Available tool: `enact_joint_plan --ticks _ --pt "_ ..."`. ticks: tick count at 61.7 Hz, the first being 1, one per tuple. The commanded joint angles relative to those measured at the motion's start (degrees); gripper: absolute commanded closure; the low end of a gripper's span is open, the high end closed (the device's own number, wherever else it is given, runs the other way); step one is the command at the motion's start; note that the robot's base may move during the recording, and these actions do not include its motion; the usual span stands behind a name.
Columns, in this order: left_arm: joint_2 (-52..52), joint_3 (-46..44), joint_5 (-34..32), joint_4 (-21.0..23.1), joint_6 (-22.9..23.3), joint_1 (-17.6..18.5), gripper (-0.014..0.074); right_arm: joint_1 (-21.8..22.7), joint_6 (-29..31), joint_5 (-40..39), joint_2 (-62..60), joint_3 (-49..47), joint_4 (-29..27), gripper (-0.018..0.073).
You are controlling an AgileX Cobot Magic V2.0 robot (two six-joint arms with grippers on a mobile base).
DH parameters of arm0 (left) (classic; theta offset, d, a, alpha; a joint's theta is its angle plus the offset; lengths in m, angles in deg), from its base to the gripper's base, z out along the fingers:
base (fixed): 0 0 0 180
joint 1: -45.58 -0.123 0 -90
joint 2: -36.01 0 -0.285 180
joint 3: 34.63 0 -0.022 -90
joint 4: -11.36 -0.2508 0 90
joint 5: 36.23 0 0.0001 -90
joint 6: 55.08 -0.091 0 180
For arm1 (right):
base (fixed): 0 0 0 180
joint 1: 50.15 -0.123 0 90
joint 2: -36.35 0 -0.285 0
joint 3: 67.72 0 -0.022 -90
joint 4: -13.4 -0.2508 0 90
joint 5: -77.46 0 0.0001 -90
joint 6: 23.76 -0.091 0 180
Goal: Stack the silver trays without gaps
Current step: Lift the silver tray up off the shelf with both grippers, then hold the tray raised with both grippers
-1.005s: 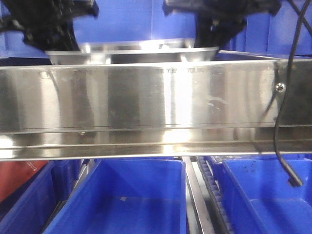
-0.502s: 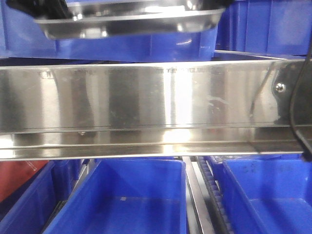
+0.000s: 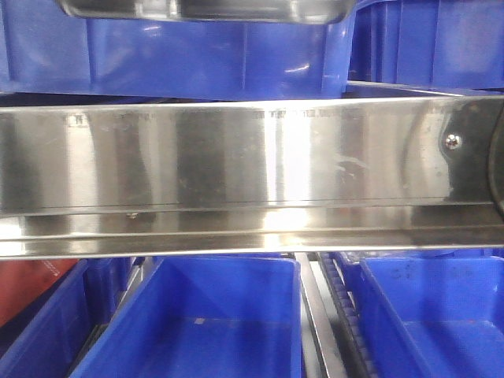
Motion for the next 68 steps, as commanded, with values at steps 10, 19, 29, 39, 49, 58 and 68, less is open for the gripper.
enact_joint_plan --ticks 10,19,29,39,49,58,68 --pt "1.09 -3.97 0.39 -15.2 10.12 7.16 0.0613 -2.35 -5.18 -0.54 -1.12 -1.81 8.7 0.0616" --pt "1.09 -4.94 -0.28 -14.59 10.92 7.16 0.0613 -2.35 -5.18 -0.11 -1.12 -4.56 8.78 0.0616" --pt "1.11 -6.02 -1.38 -14.8 10.92 6.92 0.0613 -2.35 -5.18 0.1 -1.12 -7.35 8.78 0.0616" --pt "1.11 -6.13 -5.03 -14.8 10.92 6.92 0.0613 -2.35 -5.18 0.35 -1.12 -9.14 8.78 0.0616" --pt "1.11 -6.13 -5.61 -14.8 10.92 6.92 0.0613 -2.35 -5.18 -0.45 -1.17 -9.36 8.78 0.0616" --pt "1.11 -6.13 -5.71 -14.8 10.92 6.92 0.0613 -2.35 -5.18 -0.76 -1.17 -9.35 9.27 0.0616" --pt "1.11 -6.13 -6.6 -15.08 10.92 6.92 0.0613 -2.35 -5.18 -2.55 -1.17 -9.35 9.52 0.0616"
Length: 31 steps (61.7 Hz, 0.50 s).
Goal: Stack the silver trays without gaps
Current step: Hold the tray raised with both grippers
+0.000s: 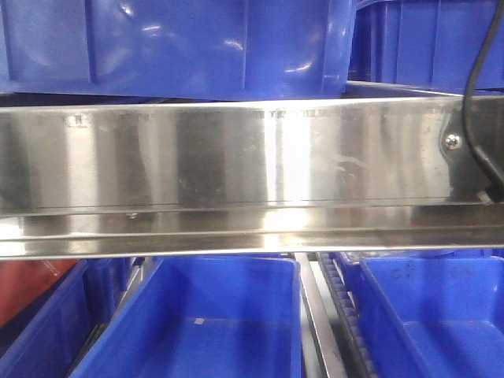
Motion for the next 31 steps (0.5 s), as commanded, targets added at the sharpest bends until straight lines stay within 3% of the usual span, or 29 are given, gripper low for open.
enact_joint_plan --ticks 1,31 --pt "0.71 -0.56 -4.74 1.46 -0.6 0.78 0.0613 -0.53 0.42 -6.65 -0.76 -1.17 -0.11 0.0616" --pt "0.71 -0.56 -5.1 1.35 -0.6 0.78 0.0613 -0.53 0.42 -9.66 -0.76 -1.17 0.91 0.0616"
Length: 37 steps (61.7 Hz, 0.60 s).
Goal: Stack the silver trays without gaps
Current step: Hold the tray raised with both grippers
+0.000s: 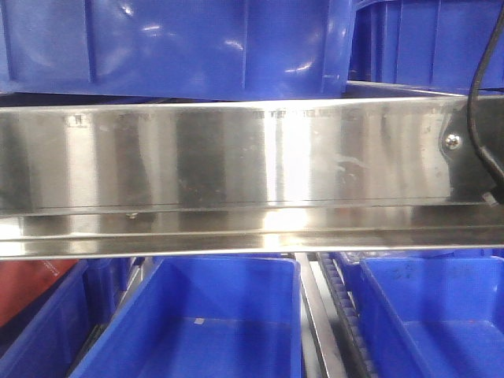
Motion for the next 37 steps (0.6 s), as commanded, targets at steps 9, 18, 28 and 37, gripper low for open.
enact_joint_plan --ticks 9,18,28,37 --pt "0.62 -0.56 -4.43 1.46 -0.85 0.97 0.0613 -0.53 0.31 -7.27 -0.58 -1.05 -0.7 0.0616" --pt "0.62 -0.56 -4.61 1.49 -0.85 0.97 0.0613 -0.53 0.31 -7.27 -0.58 -1.05 -0.7 0.0616" --pt "0.62 -0.56 -4.61 1.49 -0.85 0.97 0.0613 -0.53 0.31 -7.27 -0.58 -1.05 -0.7 0.0616" --pt "0.62 -0.56 -4.61 1.49 -0.85 0.97 0.0613 -0.53 0.31 -7.27 -0.58 -1.05 -0.7 0.0616"
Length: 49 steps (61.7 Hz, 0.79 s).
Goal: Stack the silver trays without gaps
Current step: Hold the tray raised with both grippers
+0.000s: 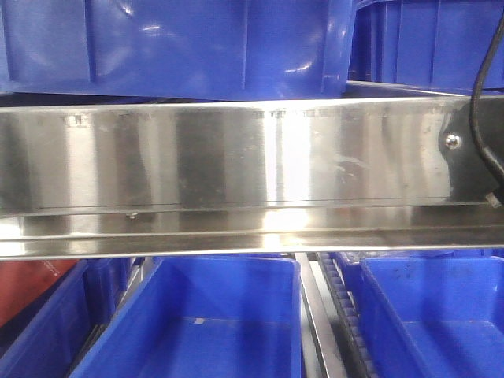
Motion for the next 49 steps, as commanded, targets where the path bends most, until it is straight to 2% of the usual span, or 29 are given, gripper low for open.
enact_joint_plan --ticks 1,49 --pt "0.5 -0.51 -4.61 1.49 -0.85 0.97 0.0613 -0.53 0.31 -7.06 -0.58 -1.05 -0.79 0.0616" --pt "0.5 -0.51 -4.61 1.49 -0.85 0.97 0.0613 -0.53 0.31 -7.42 -0.58 -1.05 -0.79 0.0616"
